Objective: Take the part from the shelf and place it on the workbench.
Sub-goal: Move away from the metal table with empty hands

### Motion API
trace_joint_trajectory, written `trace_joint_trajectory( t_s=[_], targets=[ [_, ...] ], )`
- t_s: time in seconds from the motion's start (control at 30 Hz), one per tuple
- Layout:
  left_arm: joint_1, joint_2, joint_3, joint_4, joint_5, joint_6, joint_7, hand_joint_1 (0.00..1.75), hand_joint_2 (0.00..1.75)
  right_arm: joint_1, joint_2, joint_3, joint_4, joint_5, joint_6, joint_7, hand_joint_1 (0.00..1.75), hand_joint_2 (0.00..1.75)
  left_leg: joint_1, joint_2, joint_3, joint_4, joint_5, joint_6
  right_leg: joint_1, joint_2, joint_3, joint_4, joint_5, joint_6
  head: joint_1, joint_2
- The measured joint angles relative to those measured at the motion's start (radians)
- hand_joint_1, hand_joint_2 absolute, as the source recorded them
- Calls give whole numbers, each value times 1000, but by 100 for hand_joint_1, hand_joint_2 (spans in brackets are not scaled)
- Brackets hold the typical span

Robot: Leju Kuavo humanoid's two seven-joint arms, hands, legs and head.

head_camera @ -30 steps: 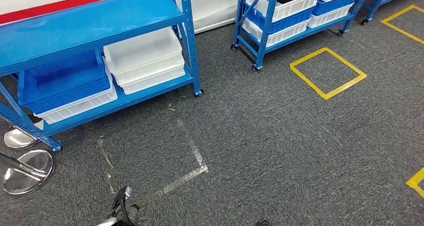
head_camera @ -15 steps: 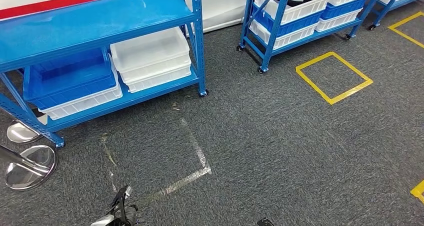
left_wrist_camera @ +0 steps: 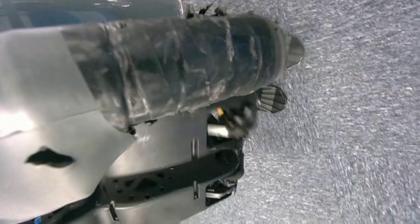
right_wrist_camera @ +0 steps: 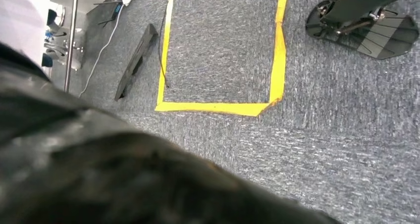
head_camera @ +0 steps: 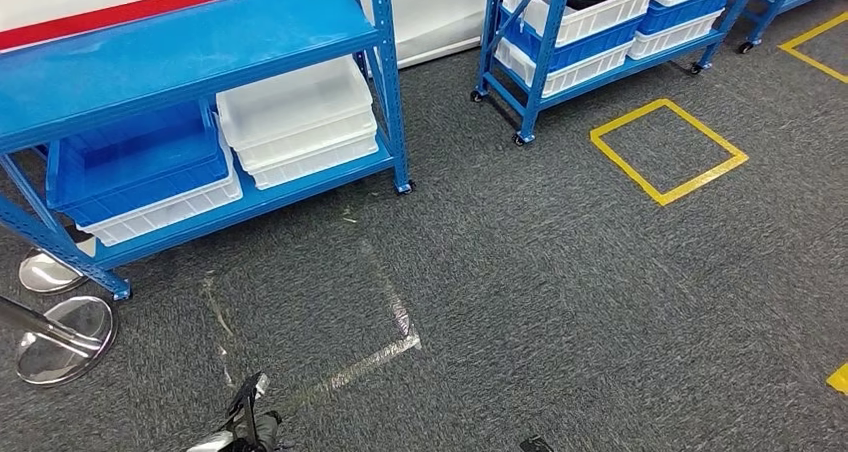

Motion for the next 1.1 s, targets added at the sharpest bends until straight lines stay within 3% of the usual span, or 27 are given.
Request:
trace_joint_trajectory(
  t_s=[0.07, 0.13, 0.2, 0.3, 0.33, 0.37, 0.4, 0.47, 0.53, 0.67, 0.73, 0.83, 0.87, 0.9, 0.93, 1.0, 1.03, 1.1],
  targets=[
    [-2, 1, 0, 1, -3, 4, -2, 0, 0, -1, 0, -1, 0, 12, 9, -4, 0, 0, -6, 0, 30, -61, 8, 8, 1, -2, 0, -3, -1, 9, 1, 0],
    [-2, 3, -1, 2, -13, 16, -11, 0, 0, -2, 0, 5, 0, 61, 37, -17, 0, 0, -7, -4, 33, -71, 12, 17, 2, -5, 1, -7, -1, 19, 1, 0],
    [-2, 4, -3, 3, -23, 27, -22, 0, 0, -3, 0, 20, -1, 122, 54, -30, 0, 0, -3, -6, 42, -85, 19, 29, 3, -6, -6, 15, -19, 28, 2, 0],
    [-3, 5, -3, 3, -30, 33, -31, 0, 0, -2, 4, 40, -1, 152, 34, -41, 0, 0, -3, -7, 49, -93, 22, 41, 3, -3, -84, 178, -100, 33, 6, 0],
    [-4, 6, -3, 3, -32, 36, -32, 0, 0, -1, 5, 44, -1, 152, 25, -44, 0, 0, -4, -8, 49, -92, 20, 42, 3, -3, -113, 232, -115, 35, 7, 0],
    [-4, 6, -7, 3, -33, 40, -32, 0, 0, 0, 6, 47, -1, 149, 17, -46, 0, 0, -4, -10, 49, -91, 19, 43, 1, -3, -128, 256, -113, 38, 7, 0],
    [-6, 6, -13, 3, -36, 44, -31, 0, 0, 1, 6, 50, -1, 144, 10, -50, 0, 0, -4, -12, 49, -89, 17, 43, 0, -3, -125, 243, -93, 40, 7, 0],
    [-13, 2, -34, 3, -41, 54, -30, 0, 0, 0, 6, 57, -1, 131, -1, -59, 0, 0, -1, -16, 48, -78, 10, 37, -6, -3, -76, 130, -27, 43, 8, 0],
    [-23, 0, -50, 3, -48, 68, -28, 0, 0, -4, 5, 60, -1, 120, -5, -69, 0, 0, -3, -18, 40, -60, -1, 26, -6, 1, -31, 34, 4, 39, 8, 0],
    [-47, -9, -68, 3, -59, 95, -24, 0, 0, -4, 6, 60, -2, 110, -4, -81, 0, 0, -3, -17, 34, -50, -8, 9, -3, 2, -22, 14, 2, 17, 8, 0],
    [-52, -14, -72, 3, -61, 106, -23, 0, 0, -4, 6, 60, -2, 107, -2, -81, 0, 0, 0, -10, 16, -11, -30, 0, -6, 2, -15, 9, 3, 7, 3, 0],
    [-56, -22, -73, 3, -62, 117, -23, 0, 0, -5, 5, 60, -2, 103, 1, -81, 0, 0, 4, -2, -78, 164, -100, -11, -4, 1, -7, 7, -2, -2, -4, 0],
    [-57, -25, -73, 3, -62, 121, -22, 0, 0, -5, 5, 60, -2, 101, 3, -81, 0, 0, 5, -1, -105, 208, -106, -12, -3, 1, -4, 7, -4, -3, -4, 0],
    [-57, -29, -73, 3, -62, 124, -21, 0, 0, -5, 5, 60, -2, 99, 4, -81, 0, 0, 5, -1, -115, 215, -92, -10, -3, 1, -1, 7, -7, -3, -4, 0],
    [-58, -32, -74, 3, -62, 128, -18, 0, 0, -5, 5, 60, -2, 97, 3, -82, 0, 0, 5, -1, -106, 185, -62, -7, -3, 0, 5, 7, -11, -2, -4, 0],
    [-64, -40, -79, 3, -66, 133, -10, 0, 0, -6, 7, 60, -2, 90, -2, -86, 0, 0, 2, 1, -51, 61, 7, 3, -2, 0, 18, 6, -22, 3, -3, 0],
    [-68, -43, -83, 3, -70, 133, -5, 0, 0, -8, 9, 60, -3, 86, -5, -85, 0, 0, -1, 3, -23, 5, 24, 8, -1, 0, 22, 6, -26, 8, -3, 0],
    [-82, -50, -92, 2, -84, 131, 9, 0, 0, -26, 15, 60, -6, 72, -6, -64, 0, 0, -7, 4, 2, -53, 21, 17, 1, 0, 28, 2, -28, 21, -2, 0]
  ],
)
